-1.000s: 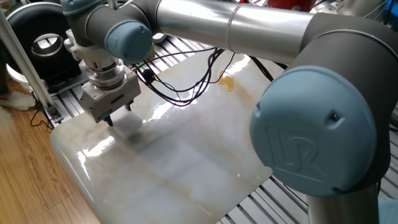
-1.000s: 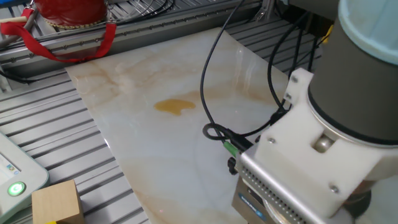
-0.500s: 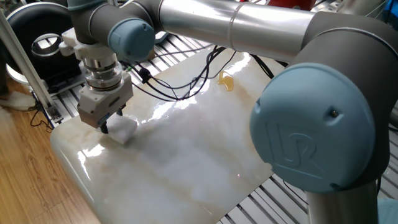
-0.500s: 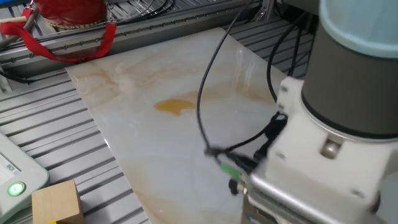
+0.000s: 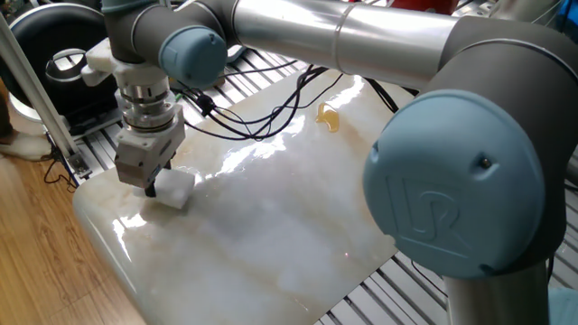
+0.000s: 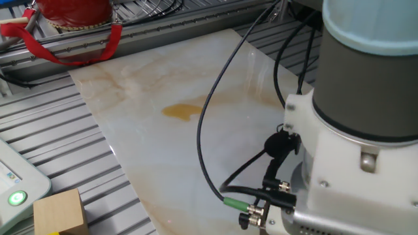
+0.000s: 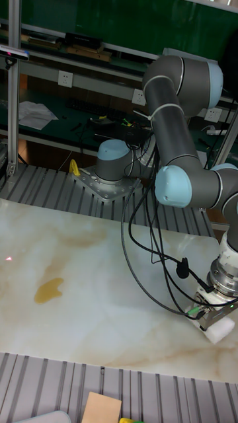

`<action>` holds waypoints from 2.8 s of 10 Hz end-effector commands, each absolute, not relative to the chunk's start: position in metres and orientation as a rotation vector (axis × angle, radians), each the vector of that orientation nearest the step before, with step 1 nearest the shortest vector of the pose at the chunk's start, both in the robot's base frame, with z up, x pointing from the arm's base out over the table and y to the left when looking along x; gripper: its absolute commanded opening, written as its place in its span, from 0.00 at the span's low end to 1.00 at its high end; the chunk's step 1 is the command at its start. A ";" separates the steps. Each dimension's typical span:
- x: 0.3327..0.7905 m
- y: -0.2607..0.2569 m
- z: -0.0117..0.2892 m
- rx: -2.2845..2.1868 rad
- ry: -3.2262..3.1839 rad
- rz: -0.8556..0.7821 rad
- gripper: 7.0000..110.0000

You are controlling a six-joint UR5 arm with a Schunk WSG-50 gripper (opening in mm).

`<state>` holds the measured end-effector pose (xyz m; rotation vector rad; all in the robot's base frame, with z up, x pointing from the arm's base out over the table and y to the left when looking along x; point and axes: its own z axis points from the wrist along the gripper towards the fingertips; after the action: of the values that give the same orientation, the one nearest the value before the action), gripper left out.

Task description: Clean the tabletop with a sponge

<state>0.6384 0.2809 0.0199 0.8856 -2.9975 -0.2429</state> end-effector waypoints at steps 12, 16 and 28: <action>0.670 0.101 0.026 0.144 -3.157 -0.010 0.00; 0.643 0.042 -0.003 0.132 -3.167 0.073 0.00; 0.641 0.170 0.049 0.370 -3.121 -0.194 0.00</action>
<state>0.6453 0.1474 0.0444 0.1311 -3.1542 -0.0692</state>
